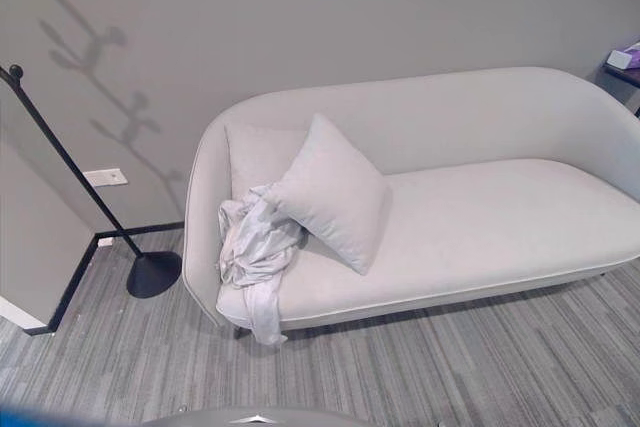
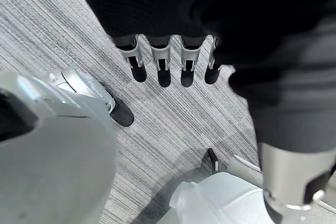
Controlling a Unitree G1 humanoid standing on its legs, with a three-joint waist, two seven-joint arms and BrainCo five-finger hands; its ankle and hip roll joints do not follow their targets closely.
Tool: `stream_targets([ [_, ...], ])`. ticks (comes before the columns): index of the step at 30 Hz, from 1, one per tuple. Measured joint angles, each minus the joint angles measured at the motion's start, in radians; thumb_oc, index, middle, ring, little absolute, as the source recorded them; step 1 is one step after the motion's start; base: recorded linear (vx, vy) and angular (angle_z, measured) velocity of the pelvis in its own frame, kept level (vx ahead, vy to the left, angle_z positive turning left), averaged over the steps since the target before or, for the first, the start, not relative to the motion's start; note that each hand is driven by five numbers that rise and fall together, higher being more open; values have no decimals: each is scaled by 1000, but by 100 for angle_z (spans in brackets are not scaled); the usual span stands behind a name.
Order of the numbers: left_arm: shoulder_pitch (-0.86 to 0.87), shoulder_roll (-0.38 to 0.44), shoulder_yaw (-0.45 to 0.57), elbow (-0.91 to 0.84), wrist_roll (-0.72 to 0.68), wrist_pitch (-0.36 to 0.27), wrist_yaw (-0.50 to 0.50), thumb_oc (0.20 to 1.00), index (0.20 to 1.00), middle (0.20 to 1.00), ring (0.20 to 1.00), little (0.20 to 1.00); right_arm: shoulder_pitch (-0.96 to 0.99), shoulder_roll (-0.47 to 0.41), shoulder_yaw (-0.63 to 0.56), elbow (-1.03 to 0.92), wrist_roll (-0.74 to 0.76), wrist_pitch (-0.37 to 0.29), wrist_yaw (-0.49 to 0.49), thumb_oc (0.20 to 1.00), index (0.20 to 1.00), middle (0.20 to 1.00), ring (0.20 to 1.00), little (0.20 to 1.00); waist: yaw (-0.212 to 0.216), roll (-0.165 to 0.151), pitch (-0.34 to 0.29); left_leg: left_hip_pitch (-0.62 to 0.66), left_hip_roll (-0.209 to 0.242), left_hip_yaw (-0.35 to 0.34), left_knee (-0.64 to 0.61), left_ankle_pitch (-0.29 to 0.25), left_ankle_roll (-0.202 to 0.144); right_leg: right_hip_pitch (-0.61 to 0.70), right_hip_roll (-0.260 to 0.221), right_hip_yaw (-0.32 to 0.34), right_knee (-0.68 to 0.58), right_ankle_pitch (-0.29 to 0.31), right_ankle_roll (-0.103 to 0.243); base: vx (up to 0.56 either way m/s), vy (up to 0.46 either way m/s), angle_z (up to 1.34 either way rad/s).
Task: Hang the clothes on the sofa on the clothes rack.
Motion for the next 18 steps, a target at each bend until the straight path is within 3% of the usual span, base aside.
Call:
stream_targets([
  [18, 1, 0, -8, 0, 8, -1, -2, 1000, 1000, 1000, 1000, 1000, 0, 0, 40, -1, -64, -1, 25, 1000, 1000, 1000, 1000, 1000, 0, 1, -1, 1, 0, 0, 1, 0, 0, 0, 0, 0, 4, -2, 0, 0, 0, 0],
])
